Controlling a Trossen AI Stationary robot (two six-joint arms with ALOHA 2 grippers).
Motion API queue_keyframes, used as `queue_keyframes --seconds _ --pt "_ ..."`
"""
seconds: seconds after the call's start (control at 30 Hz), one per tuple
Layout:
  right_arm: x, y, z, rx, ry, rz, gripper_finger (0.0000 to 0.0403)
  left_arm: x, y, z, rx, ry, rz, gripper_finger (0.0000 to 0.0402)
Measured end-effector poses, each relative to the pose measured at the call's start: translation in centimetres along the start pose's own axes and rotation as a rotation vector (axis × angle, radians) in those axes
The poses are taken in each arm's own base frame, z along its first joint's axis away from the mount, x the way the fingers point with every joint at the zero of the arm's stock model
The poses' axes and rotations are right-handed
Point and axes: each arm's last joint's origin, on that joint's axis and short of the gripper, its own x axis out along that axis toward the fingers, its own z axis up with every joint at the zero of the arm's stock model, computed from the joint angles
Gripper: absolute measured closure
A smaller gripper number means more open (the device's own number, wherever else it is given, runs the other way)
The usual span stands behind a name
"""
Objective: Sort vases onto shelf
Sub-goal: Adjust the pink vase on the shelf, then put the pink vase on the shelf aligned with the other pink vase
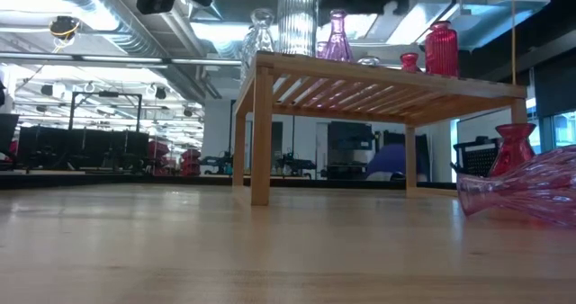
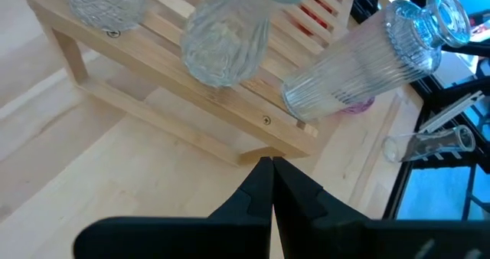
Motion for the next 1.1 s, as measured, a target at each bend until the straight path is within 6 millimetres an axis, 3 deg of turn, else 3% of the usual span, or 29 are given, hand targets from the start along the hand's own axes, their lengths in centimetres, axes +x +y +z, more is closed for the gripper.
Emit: queue_keyframes --seconds 0.27,0.43,0.53,0.67,0.8,1.0,1.1 --pt "-3.7 -2.0 3.9 -0.044 -0.101 0.036 0.021 0.0 0.2 0.2 0.015 -0.01 0.008 0.0401" --pt "-8.3 -3.3 6.3 -0.066 -0.199 0.368 0.021 -0.1 0.6 0.5 0.031 -0.009 0.014 0.0401" --pt "-11.6 -4.1 6.8 -0.039 -0.184 0.594 0.021 -0.4 1.0 0.3 0.049 0.021 0.026 0.0401" --pt "-15.4 -4.3 5.1 -0.027 0.005 0.73 0.021 -1.0 1.6 -0.2 0.082 0.062 0.063 0.0401" --pt "-17.6 -3.5 3.1 0.025 0.188 0.783 0.021 -1.3 1.9 -0.4 0.097 0.071 0.08 0.0401" --pt "-18.3 1.0 -0.8 0.079 0.5 0.883 0.021 -1.3 1.9 -0.3 0.094 0.069 0.079 0.0401" --pt "-18.4 3.4 -3.0 0.144 0.652 0.849 0.021 -1.3 1.9 -0.4 0.094 0.072 0.077 0.0401"
